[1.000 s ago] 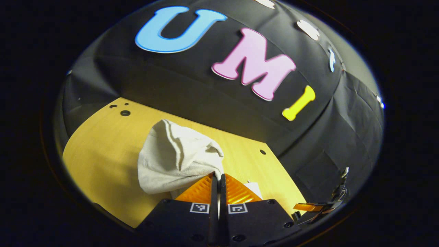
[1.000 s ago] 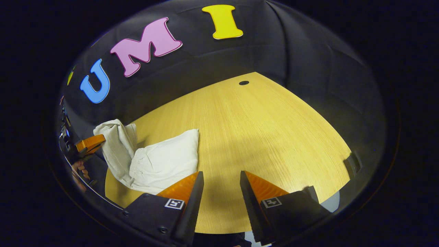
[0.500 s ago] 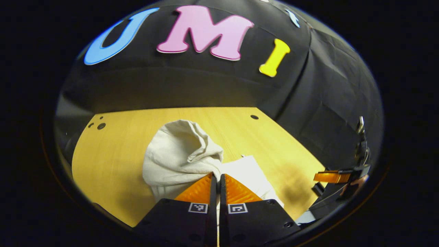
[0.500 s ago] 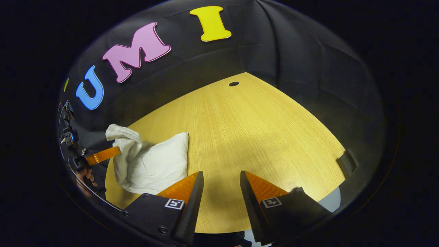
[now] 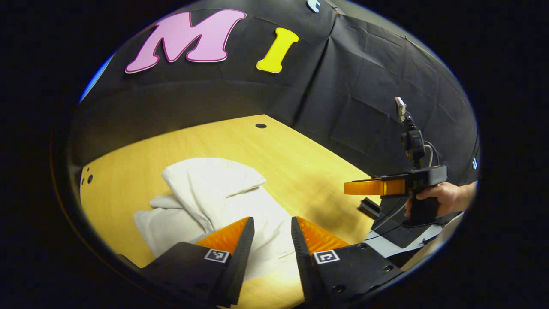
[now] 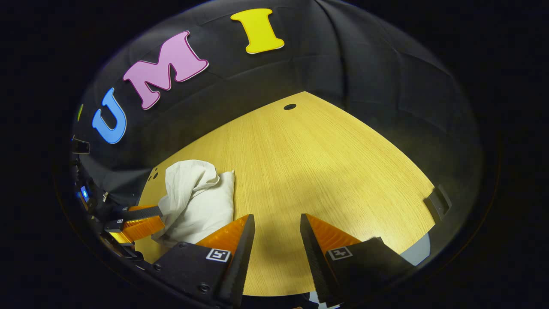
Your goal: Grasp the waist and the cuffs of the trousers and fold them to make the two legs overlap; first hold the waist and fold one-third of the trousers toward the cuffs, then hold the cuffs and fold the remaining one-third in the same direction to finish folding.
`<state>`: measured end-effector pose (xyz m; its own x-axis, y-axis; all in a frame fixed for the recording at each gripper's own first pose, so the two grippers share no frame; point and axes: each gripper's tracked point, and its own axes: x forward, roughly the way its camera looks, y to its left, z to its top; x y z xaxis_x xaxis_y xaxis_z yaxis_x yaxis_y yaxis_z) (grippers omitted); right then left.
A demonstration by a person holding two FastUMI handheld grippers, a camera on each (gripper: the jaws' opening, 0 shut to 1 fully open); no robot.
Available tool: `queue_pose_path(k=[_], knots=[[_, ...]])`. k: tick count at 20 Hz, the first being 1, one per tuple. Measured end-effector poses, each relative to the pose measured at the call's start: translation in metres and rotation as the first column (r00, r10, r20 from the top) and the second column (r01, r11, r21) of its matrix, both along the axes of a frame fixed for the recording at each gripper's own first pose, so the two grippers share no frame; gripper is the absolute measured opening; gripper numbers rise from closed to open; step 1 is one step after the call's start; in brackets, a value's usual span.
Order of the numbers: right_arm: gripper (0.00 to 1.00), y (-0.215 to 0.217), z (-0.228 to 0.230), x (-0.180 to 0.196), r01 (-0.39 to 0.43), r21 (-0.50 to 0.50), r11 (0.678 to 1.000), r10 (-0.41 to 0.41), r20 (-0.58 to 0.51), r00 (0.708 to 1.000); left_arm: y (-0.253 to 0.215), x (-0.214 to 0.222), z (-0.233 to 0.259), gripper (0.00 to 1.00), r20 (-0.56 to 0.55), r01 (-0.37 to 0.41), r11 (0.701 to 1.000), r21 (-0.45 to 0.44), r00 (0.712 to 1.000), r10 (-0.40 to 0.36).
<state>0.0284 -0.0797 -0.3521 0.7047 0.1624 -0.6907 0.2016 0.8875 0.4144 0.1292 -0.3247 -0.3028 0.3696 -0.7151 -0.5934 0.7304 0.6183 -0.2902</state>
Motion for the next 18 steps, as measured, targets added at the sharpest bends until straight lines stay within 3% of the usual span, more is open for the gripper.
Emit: queue_pose_path(k=[3, 8, 9, 12, 18], knots=[[0.67, 0.013, 0.006, -0.002, -0.02, 0.012, 1.0, 0.02, 0.014, 1.0, 0.015, 0.005, 0.004, 0.75, -0.065, -0.076, 0.996, -0.04, 0.995, 0.073], [0.67, 0.047, 0.031, -0.003, -0.082, 0.033, 0.996, 0.08, 0.067, 0.995, 0.074, 0.024, 0.001, 0.76, -0.157, -0.311, 0.947, -0.084, 0.942, 0.296], [0.6, 0.055, 0.038, -0.003, -0.096, 0.042, 0.994, 0.093, 0.079, 0.993, 0.089, 0.03, -0.001, 0.76, -0.156, -0.355, 0.932, -0.081, 0.928, 0.339], [0.82, 0.078, 0.058, -0.003, -0.132, 0.074, 0.988, 0.123, 0.117, 0.985, 0.132, 0.038, -0.004, 0.76, -0.146, -0.455, 0.887, -0.079, 0.885, 0.441], [0.87, 0.108, 0.104, 0.012, -0.16, 0.133, 0.978, 0.131, 0.208, 0.969, 0.201, 0.052, 0.014, 0.77, -0.154, -0.607, 0.784, -0.128, 0.793, 0.589]])
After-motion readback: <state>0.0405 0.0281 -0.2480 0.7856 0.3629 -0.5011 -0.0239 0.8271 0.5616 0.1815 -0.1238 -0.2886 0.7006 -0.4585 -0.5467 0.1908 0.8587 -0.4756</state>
